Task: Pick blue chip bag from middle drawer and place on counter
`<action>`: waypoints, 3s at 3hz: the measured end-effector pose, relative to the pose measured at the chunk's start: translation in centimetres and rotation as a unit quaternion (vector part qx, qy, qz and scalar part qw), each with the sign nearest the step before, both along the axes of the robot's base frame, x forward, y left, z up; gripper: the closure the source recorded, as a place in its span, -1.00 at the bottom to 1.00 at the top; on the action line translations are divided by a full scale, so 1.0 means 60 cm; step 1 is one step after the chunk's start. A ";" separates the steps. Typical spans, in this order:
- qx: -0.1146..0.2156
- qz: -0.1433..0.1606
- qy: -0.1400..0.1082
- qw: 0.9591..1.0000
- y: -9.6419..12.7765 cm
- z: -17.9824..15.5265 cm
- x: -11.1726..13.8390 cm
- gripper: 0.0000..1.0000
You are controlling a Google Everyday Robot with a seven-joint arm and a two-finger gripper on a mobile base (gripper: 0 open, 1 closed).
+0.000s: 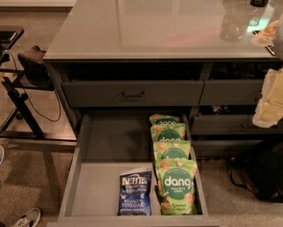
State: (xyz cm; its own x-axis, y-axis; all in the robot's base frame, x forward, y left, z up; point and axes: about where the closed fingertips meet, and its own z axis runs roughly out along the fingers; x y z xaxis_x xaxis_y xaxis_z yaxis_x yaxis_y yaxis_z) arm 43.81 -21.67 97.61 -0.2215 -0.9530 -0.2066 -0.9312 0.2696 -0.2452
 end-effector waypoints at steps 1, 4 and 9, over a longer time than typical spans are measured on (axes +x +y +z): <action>0.000 0.000 0.000 1.000 0.000 0.000 0.000 -1.00; 0.095 0.071 0.013 0.993 0.109 -0.199 -0.034 -1.00; 0.189 0.018 0.113 0.975 0.379 -0.878 0.043 -1.00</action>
Offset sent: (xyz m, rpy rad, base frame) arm -0.0072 0.0105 -0.0295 0.0369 0.0178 0.0384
